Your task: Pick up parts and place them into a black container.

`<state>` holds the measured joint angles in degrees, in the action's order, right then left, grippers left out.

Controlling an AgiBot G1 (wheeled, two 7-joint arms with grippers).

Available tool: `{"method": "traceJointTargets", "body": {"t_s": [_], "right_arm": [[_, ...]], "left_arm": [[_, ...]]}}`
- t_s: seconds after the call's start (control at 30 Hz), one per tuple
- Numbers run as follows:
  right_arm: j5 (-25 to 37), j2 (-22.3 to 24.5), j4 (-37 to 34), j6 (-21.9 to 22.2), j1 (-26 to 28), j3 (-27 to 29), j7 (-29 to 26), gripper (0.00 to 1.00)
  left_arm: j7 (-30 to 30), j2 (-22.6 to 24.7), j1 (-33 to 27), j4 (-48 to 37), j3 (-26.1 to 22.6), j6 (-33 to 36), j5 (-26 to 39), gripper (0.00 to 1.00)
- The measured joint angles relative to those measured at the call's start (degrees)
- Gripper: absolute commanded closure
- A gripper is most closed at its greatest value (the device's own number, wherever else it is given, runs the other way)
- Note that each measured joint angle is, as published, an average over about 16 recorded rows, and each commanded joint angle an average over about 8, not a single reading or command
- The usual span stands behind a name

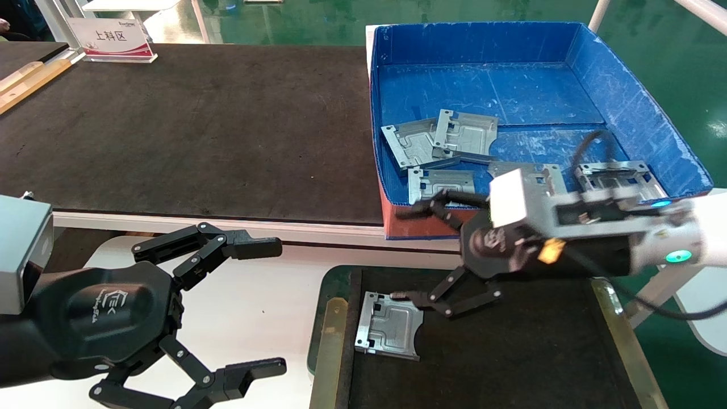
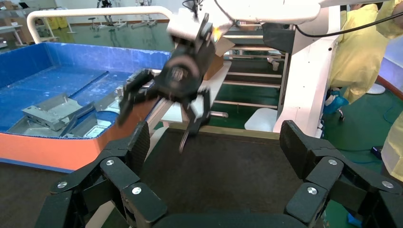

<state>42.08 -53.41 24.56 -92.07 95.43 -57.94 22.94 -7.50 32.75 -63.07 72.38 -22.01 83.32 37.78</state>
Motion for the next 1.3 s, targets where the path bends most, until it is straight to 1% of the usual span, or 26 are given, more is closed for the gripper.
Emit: {"method": "traceJointTargets", "body": {"t_s": [0.13,0.23,0.43,0.6,0.8,1.3], "right_arm": [[-5.6,3.4,4.9,0.0,0.2,-0.5,-2.7,0.00],[-9.1,5.3,7.4,0.1,0.4,-0.8,-4.1,0.00],[-12.6,7.1,9.1,0.2,0.6,-1.2,-5.5,0.00],[-13.1,7.5,9.8,0.3,0.2,-0.6,-6.1,0.00],[-12.0,7.9,11.8,0.7,-1.7,1.8,-7.5,0.00],[-9.0,10.6,21.4,2.1,-10.0,12.1,-14.3,0.00]], "left_arm": [[0.0,0.0,0.0,0.0,0.0,0.0,0.0,0.00],[0.0,0.0,0.0,0.0,0.0,0.0,0.0,0.00],[0.0,0.0,0.0,0.0,0.0,0.0,0.0,0.00],[0.0,0.0,0.0,0.0,0.0,0.0,0.0,0.00],[0.0,0.0,0.0,0.0,0.0,0.0,0.0,0.00],[0.0,0.0,0.0,0.0,0.0,0.0,0.0,0.00]]}}
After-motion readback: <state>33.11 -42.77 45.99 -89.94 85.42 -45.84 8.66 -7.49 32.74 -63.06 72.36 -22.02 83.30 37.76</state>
